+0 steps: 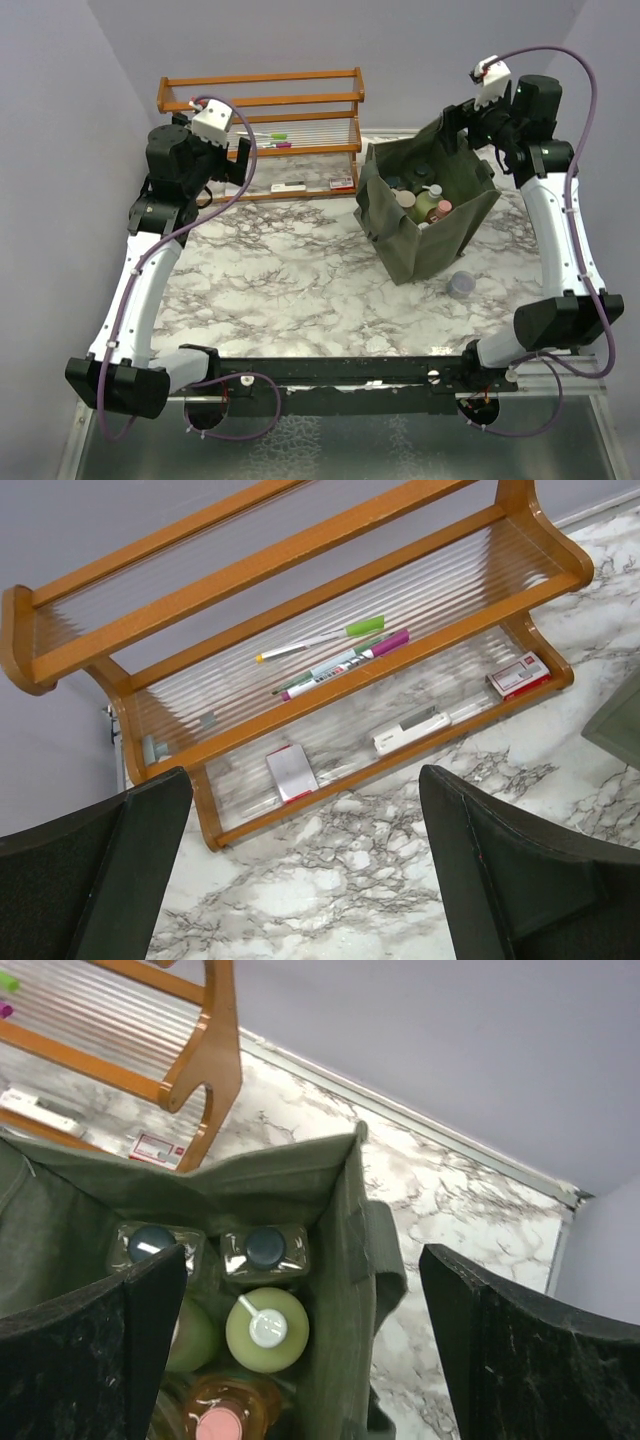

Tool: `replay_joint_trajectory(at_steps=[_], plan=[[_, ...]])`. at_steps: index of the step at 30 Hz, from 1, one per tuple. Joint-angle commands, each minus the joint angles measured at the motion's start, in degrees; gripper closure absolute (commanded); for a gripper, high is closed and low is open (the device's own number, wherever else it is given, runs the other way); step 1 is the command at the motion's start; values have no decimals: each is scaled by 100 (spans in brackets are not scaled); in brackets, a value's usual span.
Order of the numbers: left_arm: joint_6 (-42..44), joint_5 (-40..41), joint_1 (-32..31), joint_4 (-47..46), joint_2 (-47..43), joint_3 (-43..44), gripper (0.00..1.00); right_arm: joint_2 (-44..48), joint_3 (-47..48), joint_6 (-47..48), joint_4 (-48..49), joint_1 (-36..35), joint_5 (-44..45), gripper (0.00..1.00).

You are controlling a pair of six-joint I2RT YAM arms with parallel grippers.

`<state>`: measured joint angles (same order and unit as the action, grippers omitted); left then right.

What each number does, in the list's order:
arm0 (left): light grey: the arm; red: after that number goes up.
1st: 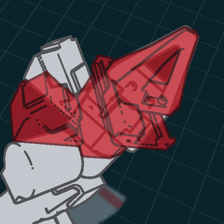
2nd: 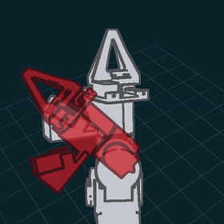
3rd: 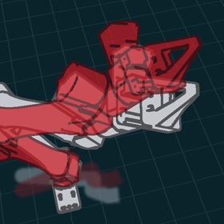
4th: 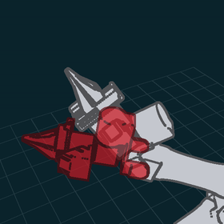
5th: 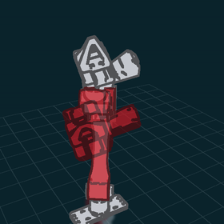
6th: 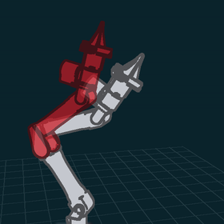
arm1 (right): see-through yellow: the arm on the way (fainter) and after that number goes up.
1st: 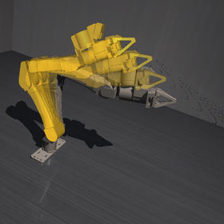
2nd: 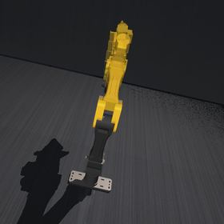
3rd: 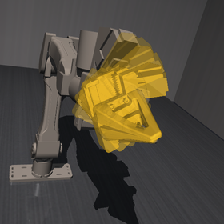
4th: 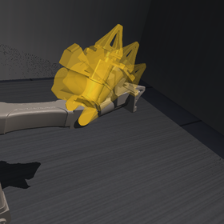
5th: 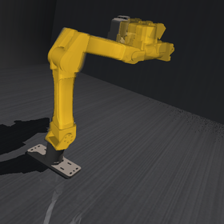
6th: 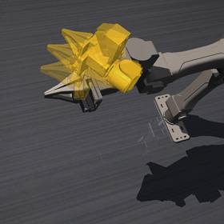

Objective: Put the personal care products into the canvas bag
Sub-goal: Reset both arms

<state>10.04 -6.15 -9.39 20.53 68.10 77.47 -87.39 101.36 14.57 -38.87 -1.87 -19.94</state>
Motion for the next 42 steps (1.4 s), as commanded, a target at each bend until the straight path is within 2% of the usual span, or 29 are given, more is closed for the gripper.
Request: replay_joint_trajectory(at_steps=[1,5,8,16,20,28,42], plan=[[-41,-290,156,-445,-419,-396,1,762,-608,-434,887,11,849,0],[-263,-485,359,-628,-553,-643,1,988,-925,-464,1038,22,997,0],[-458,-596,464,-803,-665,-770,1,1073,-1077,-215,1062,20,775,0],[-846,-526,499,-910,-726,-761,1,1577,-1660,-118,1537,20,445,0],[-997,-431,499,-904,-735,-755,1,1762,-1638,-164,1441,20,434,0],[-564,-862,499,-578,-758,-734,1,2194,-1578,-331,1143,20,624,0],[-486,-151,499,-552,-1188,-877,1,2791,-1655,-108,535,20,692,0]])
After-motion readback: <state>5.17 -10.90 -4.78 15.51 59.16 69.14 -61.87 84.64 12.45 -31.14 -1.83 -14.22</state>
